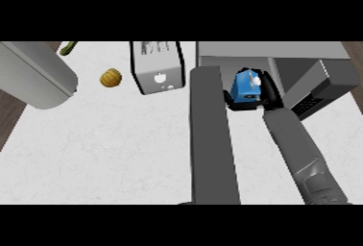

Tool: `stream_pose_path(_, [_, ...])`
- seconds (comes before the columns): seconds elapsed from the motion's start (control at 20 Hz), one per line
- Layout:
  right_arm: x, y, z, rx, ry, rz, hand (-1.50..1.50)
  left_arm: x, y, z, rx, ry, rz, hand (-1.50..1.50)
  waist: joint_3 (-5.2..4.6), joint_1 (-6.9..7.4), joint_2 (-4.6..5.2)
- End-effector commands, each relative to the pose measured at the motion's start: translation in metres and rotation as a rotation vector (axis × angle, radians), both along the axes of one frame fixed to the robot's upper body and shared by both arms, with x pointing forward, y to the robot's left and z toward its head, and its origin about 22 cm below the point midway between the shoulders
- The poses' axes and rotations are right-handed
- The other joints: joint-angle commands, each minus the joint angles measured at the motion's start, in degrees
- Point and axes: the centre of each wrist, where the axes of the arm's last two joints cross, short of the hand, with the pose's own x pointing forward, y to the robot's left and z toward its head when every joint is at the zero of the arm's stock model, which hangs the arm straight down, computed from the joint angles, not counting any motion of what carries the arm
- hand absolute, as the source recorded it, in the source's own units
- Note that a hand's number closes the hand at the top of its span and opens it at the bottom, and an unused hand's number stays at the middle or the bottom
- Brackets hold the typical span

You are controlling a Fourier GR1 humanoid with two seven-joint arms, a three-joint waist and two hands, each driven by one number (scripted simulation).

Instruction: Pick up the milk, place it into the microwave and close the microwave

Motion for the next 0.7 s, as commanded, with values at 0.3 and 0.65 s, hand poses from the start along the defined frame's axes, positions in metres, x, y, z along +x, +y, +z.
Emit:
stream_pose_path(0.3, [0.025,-0.002,0.023,-0.117,-0.012,-0.213,1.50,0.015,0.014,-0.007,-0.003,0.013,-0.040,-1.50,0.10,2.67,1.38])
stream_pose_path(0.65, [0.031,-0.004,0.032,-0.025,-0.021,-0.456,-1.50,0.026,0.018,-0.016,0.004,0.008,-0.057,-1.50,0.17,4.40,2.15])
